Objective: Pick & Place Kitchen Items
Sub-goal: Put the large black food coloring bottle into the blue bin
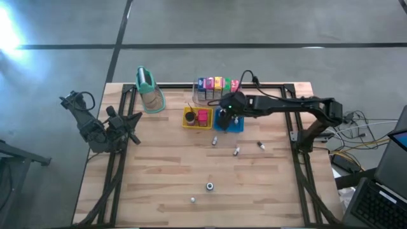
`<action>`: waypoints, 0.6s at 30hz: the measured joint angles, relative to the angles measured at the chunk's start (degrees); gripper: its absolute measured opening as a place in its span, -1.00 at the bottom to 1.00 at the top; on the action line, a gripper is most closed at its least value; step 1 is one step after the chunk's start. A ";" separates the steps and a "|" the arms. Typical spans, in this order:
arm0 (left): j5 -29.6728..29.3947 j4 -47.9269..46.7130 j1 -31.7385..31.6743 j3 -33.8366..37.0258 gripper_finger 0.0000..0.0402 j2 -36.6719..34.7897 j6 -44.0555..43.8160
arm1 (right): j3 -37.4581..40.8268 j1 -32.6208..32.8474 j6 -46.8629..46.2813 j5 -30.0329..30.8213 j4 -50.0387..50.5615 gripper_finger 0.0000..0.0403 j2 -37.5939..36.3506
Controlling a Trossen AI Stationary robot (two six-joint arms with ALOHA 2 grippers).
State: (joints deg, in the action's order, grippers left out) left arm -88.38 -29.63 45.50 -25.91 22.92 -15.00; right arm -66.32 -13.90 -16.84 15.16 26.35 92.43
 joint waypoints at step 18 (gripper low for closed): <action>0.00 0.02 0.00 0.00 -0.93 0.00 0.00 | 0.00 15.59 0.38 -0.04 1.48 -0.53 -9.39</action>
State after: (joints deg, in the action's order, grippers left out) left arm -88.38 -29.61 45.50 -25.91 22.92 -15.00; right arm -66.32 1.69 -16.46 15.11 27.83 83.03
